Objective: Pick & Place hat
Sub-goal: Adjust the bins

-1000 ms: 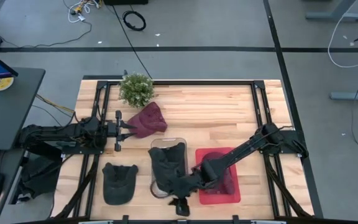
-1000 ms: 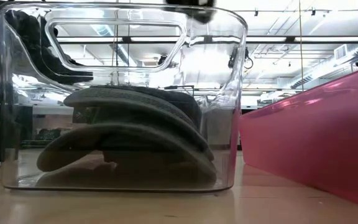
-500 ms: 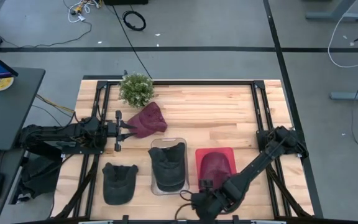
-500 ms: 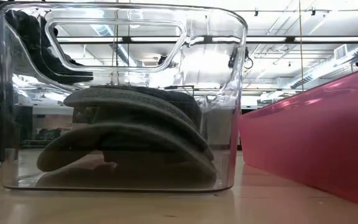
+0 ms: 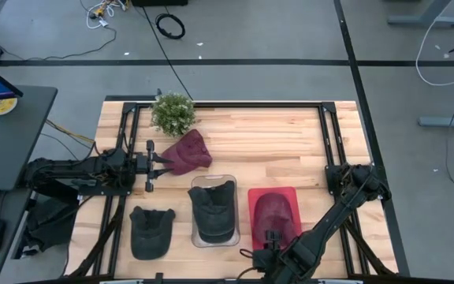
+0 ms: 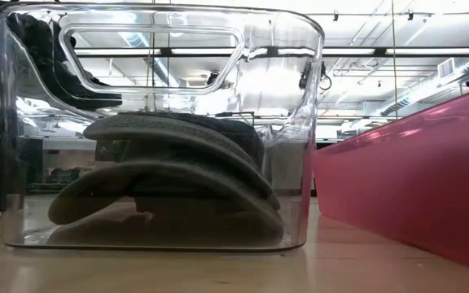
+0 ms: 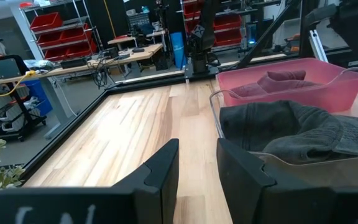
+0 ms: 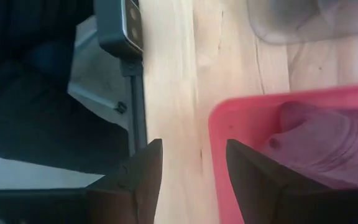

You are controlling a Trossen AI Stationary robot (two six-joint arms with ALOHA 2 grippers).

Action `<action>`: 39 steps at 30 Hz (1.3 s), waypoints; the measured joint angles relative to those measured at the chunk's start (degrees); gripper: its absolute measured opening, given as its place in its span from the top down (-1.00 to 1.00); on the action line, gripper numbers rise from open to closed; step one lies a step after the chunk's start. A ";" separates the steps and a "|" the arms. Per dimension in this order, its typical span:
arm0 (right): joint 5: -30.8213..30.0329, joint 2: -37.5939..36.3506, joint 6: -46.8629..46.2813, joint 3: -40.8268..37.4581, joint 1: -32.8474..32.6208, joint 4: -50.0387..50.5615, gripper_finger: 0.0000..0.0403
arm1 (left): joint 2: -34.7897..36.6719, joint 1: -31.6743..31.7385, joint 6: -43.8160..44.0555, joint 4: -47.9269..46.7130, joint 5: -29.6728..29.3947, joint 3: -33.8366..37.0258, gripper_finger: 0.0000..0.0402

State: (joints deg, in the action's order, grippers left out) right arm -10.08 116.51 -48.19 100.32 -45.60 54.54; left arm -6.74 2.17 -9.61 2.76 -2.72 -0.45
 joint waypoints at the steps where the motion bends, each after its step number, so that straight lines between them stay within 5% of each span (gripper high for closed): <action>1: -0.45 0.27 -0.38 -0.35 -0.09 0.00 0.11 | 0.00 0.00 -0.02 0.00 0.00 0.00 0.43; 15: 1.55 0.72 -1.98 -15.12 0.79 -12.68 0.13 | 0.00 0.01 -0.01 -0.02 -0.01 0.01 0.43; 19: 3.18 0.72 -2.90 -16.52 1.40 -13.54 0.33 | 0.00 0.00 -0.01 -0.02 0.00 0.01 0.43; 25: 5.59 0.72 1.52 -16.53 2.97 -14.50 0.93 | 0.00 0.01 -0.01 -0.02 -0.02 0.01 0.43; 39: 6.56 0.69 17.03 -16.53 10.08 -14.31 0.98 | 0.00 0.01 -0.01 -0.02 -0.02 0.00 0.43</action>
State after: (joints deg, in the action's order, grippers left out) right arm -3.52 117.21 -31.16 83.79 -35.52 40.23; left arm -6.74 2.18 -9.61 2.74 -2.74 -0.44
